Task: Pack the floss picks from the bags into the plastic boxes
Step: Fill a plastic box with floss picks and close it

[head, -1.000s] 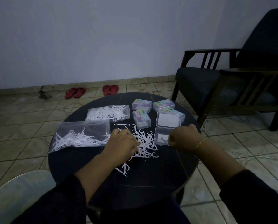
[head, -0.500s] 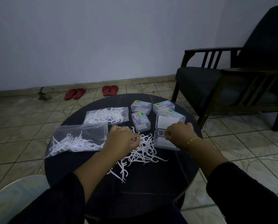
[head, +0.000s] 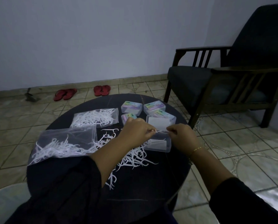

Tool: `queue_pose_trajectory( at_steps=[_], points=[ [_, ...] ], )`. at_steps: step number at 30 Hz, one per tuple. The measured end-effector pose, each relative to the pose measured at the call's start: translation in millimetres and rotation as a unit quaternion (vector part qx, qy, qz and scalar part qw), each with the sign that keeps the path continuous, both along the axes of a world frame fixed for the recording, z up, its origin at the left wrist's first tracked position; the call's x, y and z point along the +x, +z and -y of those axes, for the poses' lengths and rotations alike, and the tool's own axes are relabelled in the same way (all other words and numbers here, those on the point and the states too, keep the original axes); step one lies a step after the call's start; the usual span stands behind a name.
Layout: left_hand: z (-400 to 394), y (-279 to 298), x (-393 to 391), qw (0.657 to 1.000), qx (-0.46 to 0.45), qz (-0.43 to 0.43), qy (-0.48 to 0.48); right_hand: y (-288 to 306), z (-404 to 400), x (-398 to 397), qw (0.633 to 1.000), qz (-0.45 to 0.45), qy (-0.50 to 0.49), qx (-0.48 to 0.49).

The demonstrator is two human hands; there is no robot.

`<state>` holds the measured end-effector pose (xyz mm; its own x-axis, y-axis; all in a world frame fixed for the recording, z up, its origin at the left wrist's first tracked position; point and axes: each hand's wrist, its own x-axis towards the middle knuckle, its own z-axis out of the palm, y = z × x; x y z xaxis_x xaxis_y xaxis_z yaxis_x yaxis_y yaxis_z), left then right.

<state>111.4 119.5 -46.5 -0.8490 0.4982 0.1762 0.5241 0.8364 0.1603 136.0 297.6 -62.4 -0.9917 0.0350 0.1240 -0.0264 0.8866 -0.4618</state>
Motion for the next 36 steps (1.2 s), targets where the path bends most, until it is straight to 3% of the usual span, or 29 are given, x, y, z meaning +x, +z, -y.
queue_pose_trajectory(
  at_steps=[4, 7, 10, 12, 15, 26, 36],
  points=[
    [-12.8, -11.4, -7.4, 0.999, -0.017, 0.049, 0.005, -4.6, -4.8, 1.6, 1.0, 0.015, 0.003, 0.022],
    [-7.3, -17.6, -7.3, 0.993, 0.058, 0.098, 0.023, -5.6, -4.6, 4.3, 0.999, 0.023, 0.016, 0.032],
    [4.8, -17.5, -3.4, 0.994, 0.085, 0.065, 0.034, -5.0, -1.8, 7.5, 0.998, 0.014, 0.02, 0.054],
    [12.6, -18.1, -1.7, 0.996, 0.071, 0.024, 0.044, -3.6, 0.5, 10.1, 0.998, 0.013, 0.018, 0.063],
    [18.3, -19.0, 0.3, 0.997, 0.045, 0.032, 0.057, -1.3, 4.7, 12.4, 0.996, 0.027, 0.036, 0.082],
    [1.6, -21.4, 12.6, 0.995, -0.098, -0.011, -0.013, -9.3, 14.0, 14.8, 0.99, 0.076, 0.06, 0.1],
    [33.2, -12.2, 21.9, 0.998, -0.044, 0.03, 0.025, -1.9, 20.6, 24.9, 0.994, -0.019, 0.082, 0.075]
  ],
)
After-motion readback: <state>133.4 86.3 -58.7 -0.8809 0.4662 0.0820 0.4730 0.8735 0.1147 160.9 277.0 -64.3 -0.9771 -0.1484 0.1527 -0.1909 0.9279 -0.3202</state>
